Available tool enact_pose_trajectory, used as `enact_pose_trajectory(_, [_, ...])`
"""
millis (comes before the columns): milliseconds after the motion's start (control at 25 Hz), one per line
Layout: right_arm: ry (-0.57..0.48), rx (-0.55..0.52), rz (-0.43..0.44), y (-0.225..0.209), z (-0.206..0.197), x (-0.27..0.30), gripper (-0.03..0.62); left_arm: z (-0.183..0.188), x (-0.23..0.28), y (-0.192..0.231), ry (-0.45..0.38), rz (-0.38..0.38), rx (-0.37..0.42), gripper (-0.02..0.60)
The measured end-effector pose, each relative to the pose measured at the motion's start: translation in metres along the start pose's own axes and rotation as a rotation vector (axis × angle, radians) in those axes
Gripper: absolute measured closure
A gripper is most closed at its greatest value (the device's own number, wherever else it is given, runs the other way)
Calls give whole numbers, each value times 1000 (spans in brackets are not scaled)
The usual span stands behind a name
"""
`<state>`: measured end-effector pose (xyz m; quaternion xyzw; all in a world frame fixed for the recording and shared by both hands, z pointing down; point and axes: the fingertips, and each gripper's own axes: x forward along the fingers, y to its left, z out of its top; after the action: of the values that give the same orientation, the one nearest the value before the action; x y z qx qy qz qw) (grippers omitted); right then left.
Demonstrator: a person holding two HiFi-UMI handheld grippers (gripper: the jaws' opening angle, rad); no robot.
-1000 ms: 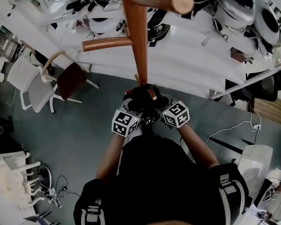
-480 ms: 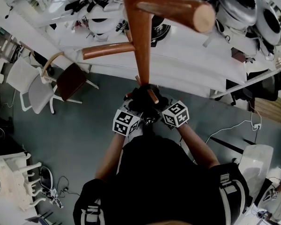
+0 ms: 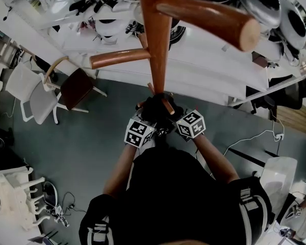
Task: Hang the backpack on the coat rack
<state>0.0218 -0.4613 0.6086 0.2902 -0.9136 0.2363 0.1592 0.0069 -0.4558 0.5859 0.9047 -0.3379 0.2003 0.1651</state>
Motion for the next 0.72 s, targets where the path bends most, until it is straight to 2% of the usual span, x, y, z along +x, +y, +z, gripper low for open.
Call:
enact_pose_trajectory(480, [33, 32, -21, -7, -8, 8, 460, -9, 8, 6, 27, -23, -3, 491])
enact_pose_trajectory(720, [46, 84, -53, -14, -17, 9, 456, -16, 16, 6, 43, -27, 1, 489])
